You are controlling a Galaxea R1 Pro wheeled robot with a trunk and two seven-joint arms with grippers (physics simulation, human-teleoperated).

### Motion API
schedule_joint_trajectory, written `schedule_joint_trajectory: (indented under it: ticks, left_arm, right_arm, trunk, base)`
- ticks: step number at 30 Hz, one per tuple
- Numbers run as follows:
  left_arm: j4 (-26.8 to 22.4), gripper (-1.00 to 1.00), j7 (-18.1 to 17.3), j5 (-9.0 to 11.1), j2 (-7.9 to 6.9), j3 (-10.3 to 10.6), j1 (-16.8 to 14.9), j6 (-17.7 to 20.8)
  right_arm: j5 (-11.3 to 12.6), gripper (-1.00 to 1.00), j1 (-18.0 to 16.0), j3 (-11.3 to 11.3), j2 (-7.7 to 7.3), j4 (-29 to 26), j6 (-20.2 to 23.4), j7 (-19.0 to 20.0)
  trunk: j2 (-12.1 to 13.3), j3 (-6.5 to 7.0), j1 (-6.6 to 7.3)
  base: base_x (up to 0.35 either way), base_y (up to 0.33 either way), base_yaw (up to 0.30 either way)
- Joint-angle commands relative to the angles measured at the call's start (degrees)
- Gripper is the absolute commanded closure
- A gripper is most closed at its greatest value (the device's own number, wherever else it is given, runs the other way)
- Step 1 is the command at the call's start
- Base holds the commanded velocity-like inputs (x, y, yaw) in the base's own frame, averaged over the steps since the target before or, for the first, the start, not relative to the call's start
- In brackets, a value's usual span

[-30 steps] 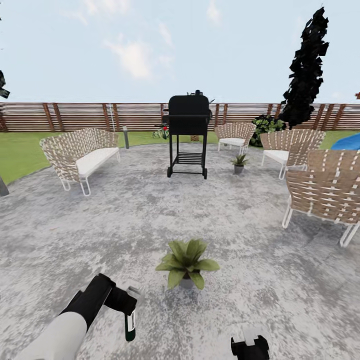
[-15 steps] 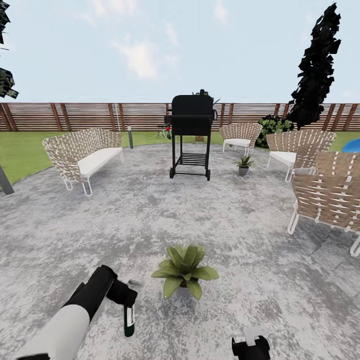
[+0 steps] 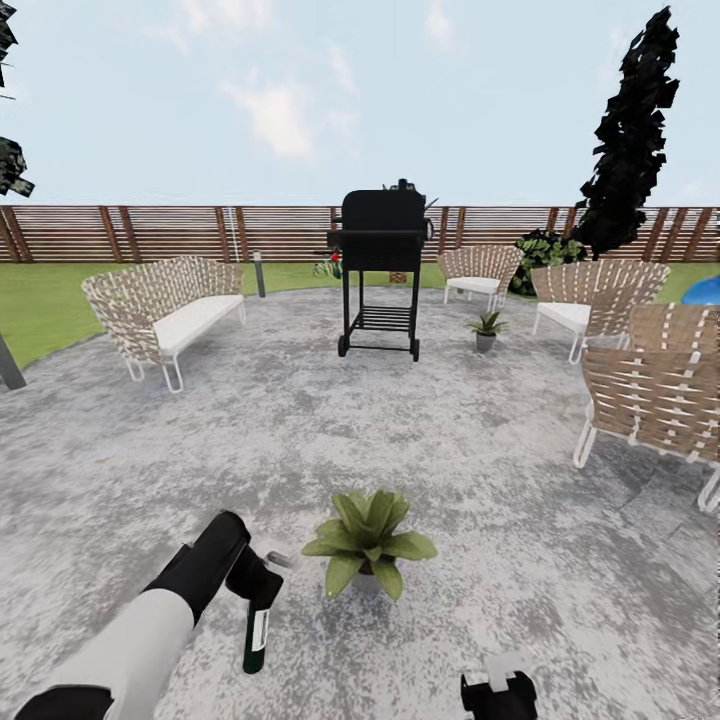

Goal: Pick up the pesticide atomizer in the garden and spray insectifuge to fully cover both potted plants in the garden.

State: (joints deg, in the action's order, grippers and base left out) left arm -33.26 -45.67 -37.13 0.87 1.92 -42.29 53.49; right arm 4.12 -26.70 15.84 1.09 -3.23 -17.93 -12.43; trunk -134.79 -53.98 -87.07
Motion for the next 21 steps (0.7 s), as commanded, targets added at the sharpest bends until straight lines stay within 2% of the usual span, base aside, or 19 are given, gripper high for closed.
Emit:
schedule_joint_trajectory:
  ticks: [1,3,10,14,16,21]
  left_arm:
    - [0.0,1.0,-0.58,-0.57,-0.02,0.26,0.03,0.1]
    - [0.5,1.0,-0.49,-0.34,-0.08,0.98,0.18,-0.09]
    - [0.48,1.0,-0.13,-0.56,-0.16,1.07,0.28,-0.47]
    - [0.65,1.0,3.53,-0.38,0.0,1.15,2.93,-1.2]
    - [0.77,1.0,5.65,-0.09,0.11,1.1,4.24,-4.69]
    - [2.79,1.0,6.85,1.4,2.08,0.83,4.71,-7.51]
  right_arm:
    - [0.44,-1.0,-0.04,0.48,0.03,0.07,-0.18,-0.21]
    - [0.45,-1.0,-0.02,0.49,0.06,0.11,-0.1,-0.19]
    - [0.42,-1.0,-0.02,0.43,-0.16,0.15,-0.17,-0.43]
    - [0.5,-1.0,-0.05,0.42,0.11,0.08,-0.18,-0.76]
    - [0.61,-1.0,-0.06,0.42,0.22,0.07,-0.18,-0.8]
    - [3.99,-1.0,-0.08,0.44,0.38,0.1,-0.12,-0.76]
  trunk:
    - [-0.02,-0.05,0.01]
    - [-0.02,-0.05,0.01]
    - [-0.02,-0.05,0.01]
    - [-0.02,-0.04,0.01]
    - [-0.02,-0.04,0.01]
    - [-0.02,-0.04,0.01]
  base:
    - [0.0,0.0,-0.16]
    - [0.0,0.0,-0.233]
    - [0.0,0.0,-0.283]
    - [0.0,0.0,-0.063]
    - [0.0,0.0,-0.011]
    - [0.0,0.0,-0.002]
